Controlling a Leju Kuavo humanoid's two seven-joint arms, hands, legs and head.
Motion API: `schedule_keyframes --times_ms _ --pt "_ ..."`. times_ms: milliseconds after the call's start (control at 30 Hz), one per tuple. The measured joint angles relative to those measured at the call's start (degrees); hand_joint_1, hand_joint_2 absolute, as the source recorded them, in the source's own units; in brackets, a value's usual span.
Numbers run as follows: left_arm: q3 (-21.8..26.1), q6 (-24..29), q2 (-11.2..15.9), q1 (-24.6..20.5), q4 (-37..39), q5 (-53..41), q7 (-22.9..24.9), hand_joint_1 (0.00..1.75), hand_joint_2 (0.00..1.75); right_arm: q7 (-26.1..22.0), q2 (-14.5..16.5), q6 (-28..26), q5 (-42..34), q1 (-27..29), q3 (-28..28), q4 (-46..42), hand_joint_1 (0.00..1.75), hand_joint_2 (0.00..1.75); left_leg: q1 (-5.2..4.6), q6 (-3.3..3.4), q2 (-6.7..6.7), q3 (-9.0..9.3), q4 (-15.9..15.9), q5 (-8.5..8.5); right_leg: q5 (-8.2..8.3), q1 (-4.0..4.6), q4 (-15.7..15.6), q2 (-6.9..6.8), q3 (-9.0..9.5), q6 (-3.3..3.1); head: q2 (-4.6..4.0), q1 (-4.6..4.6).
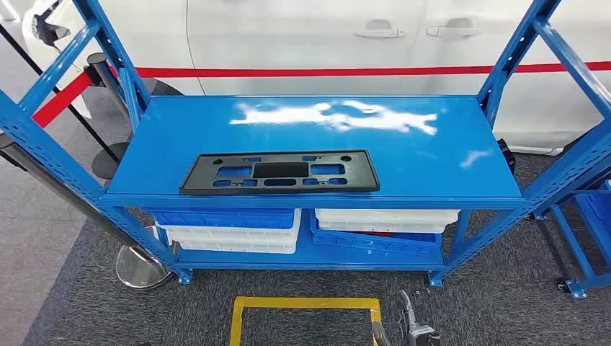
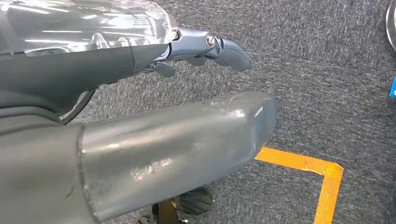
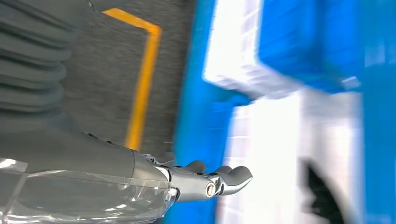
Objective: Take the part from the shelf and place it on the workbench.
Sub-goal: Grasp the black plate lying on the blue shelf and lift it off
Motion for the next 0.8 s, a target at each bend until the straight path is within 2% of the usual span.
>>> schedule_keyframes --times_ms 167,233,267,333,400,433,467,500,533,600,633,733,800 --pt "1.09 0.01 -0.01 -0.26 0.21 -1.64 -0.34 0.0 0.0 -0.91 -1.21 0.66 2.61 1.75 1.83 -8.29 0.0 1.75 -0.15 0.53 0.0 -0.25 0.35 -0.12 0.1 -0.14 -0.09 -0.01 0.01 0.58 -0.01 0.0" --pt "1.58 0.01 -0.05 -0.47 0.39 -2.51 -0.52 0.0 0.0 -1.15 -2.12 0.93 4.14 2.69 3.05 -13.16 0.0 1.75 0.0 1.06 0.02 -0.08 -0.22 0.28 0.0 -0.17 0.0 -0.02 0.0 1.05 0.0 0.03" --pt "1.92 -0.03 -0.11 -0.61 0.53 -3.28 -0.64 0.0 0.0 -1.11 -2.87 1.04 5.79 3.35 4.06 -16.62 0.0 1.75 0.16 1.36 0.04 0.07 -0.6 0.56 -0.65 -0.18 0.79 0.0 -0.33 1.24 0.0 0.08" --pt "2.74 -0.23 -0.23 -0.86 0.86 -5.91 -0.93 0.0 0.0 -0.47 -4.93 0.63 13.45 4.36 7.29 -24.34 0.0 1.75 0.41 1.79 0.16 0.28 -1.1 0.96 -3.74 -0.26 5.61 0.06 -2.53 1.53 0.0 0.29" --pt "3.43 -0.48 -0.24 -1.07 1.07 -8.37 -1.08 0.0 0.0 1.77 -6.61 -2.29 24.62 4.3 11.37 -29.67 0.0 1.75 0.44 1.92 0.22 0.18 -1.1 0.97 -7.09 -0.45 13.0 0.09 -6.11 1.83 -0.01 0.4" --pt "3.64 -0.56 -0.25 -1.17 1.17 -9.03 -1.04 0.0 0.0 3.55 -7.16 -4.67 29.21 3.9 13.13 -31.16 0.0 1.75 0.44 1.9 0.2 0.19 -1.08 0.93 -7.48 -0.62 15.18 0.08 -7.22 1.98 -0.01 0.4" --pt "3.82 -0.66 -0.25 -1.26 1.28 -9.37 -0.97 0.0 0.0 5.58 -7.62 -6.77 32.8 3.15 14.75 -32.36 0.0 1.75 0.46 1.82 0.16 0.25 -1.05 0.88 -6.76 -0.77 15.31 0.06 -7.36 2.09 -0.01 0.4" --pt "3.91 -0.75 -0.26 -1.31 1.4 -9.62 -0.87 0.0 0.0 7.41 -8.06 -8.24 35.06 2.09 16.13 -33.14 0.0 1.75 0.5 1.67 0.13 0.37 -1.0 0.78 -5.0 -0.89 13.07 0.03 -6.33 2.13 0.0 0.43" --pt "3.94 -0.83 -0.29 -1.35 1.5 -9.85 -0.79 0.0 0.0 8.92 -8.42 -8.88 36.54 0.8 17.41 -33.65 0.0 1.75 0.55 1.44 0.13 0.53 -0.89 0.63 -2.77 -0.96 9.17 0.01 -4.45 2.08 0.0 0.44" --pt "3.95 -0.93 -0.37 -1.53 1.6 -10.21 -0.7 0.0 0.0 11.04 -8.95 -8.54 37.83 -1.63 19.75 -34.02 0.0 1.75 0.45 0.79 0.1 0.63 -0.53 0.27 -0.14 -0.79 2.29 0.02 -1.13 1.65 -0.01 0.48" --pt "3.95 -0.95 -0.4 -1.63 1.62 -10.36 -0.69 0.0 0.0 11.72 -9.14 -8.1 38.04 -2.66 20.65 -33.99 0.0 1.75 0.38 0.43 0.07 0.58 -0.38 0.16 0.23 -0.63 0.6 0.07 -0.39 1.34 -0.01 0.46" --pt "3.92 -0.95 -0.44 -1.77 1.68 -10.86 -0.65 0.0 0.0 12.49 -9.62 -6.5 38.94 -5.27 22.0 -33.56 0.0 1.75 0.49 -0.68 0.05 0.51 -0.31 0.0 0.26 -0.44 0.04 0.16 -0.39 0.29 -0.01 0.39" --pt "3.86 -0.96 -0.5 -1.83 1.75 -11.46 -0.63 0.0 0.0 13.1 -9.37 -6.77 43.14 -7.0 22.21 -32.51 0.0 1.75 0.69 -1.26 -0.01 -0.47 1.94 -1.59 0.49 -0.67 -0.35 0.12 -0.29 -0.49 0.0 0.23"
